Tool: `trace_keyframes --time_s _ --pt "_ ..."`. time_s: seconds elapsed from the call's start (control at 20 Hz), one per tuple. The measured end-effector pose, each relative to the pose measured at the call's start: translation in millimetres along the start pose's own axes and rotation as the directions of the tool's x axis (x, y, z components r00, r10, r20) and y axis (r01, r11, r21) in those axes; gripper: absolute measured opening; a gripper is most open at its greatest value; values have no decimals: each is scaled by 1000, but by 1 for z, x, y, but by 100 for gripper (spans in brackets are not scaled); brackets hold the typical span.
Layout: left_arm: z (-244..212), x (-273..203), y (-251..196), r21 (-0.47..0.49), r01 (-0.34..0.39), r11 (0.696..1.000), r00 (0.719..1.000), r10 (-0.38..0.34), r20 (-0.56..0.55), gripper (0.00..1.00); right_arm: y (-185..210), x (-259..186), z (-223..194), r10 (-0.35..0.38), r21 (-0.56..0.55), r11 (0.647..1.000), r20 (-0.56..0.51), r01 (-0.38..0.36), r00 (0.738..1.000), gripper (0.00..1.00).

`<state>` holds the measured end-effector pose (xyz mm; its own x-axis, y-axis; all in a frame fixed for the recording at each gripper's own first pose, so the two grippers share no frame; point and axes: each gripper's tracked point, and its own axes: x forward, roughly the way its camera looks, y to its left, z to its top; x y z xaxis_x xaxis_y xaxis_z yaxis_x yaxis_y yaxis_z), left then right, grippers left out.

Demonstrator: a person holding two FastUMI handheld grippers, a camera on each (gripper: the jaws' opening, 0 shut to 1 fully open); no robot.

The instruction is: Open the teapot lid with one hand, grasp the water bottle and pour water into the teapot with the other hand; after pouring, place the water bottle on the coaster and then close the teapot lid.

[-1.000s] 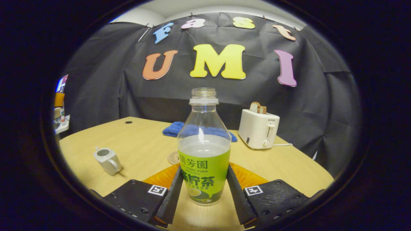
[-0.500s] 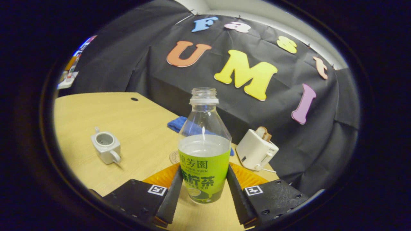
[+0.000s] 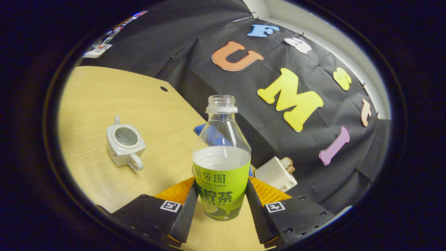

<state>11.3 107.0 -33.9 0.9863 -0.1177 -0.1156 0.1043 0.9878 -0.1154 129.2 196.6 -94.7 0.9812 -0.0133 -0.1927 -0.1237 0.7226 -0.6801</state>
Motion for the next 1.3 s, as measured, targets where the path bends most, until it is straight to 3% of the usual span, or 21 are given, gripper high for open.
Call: trace_keyframes --time_s 0.5,0.8,1.1,1.3 --pt "-7 4 13 -17 11 1000 1000 -11 -11 3 9 5 2 -39 -178 983 8 40 999 72" --pt "-9 4 19 -20 4 1000 1000 -4 -19 3 17 6 8 -48 -332 941 48 61 998 72" --pt "-9 3 27 -23 5 1000 1000 -5 -13 2 16 16 13 -104 -529 837 94 138 990 74" --pt "-7 2 27 -20 20 1000 1000 -20 -1 3 13 14 17 -127 -638 746 148 193 981 72"
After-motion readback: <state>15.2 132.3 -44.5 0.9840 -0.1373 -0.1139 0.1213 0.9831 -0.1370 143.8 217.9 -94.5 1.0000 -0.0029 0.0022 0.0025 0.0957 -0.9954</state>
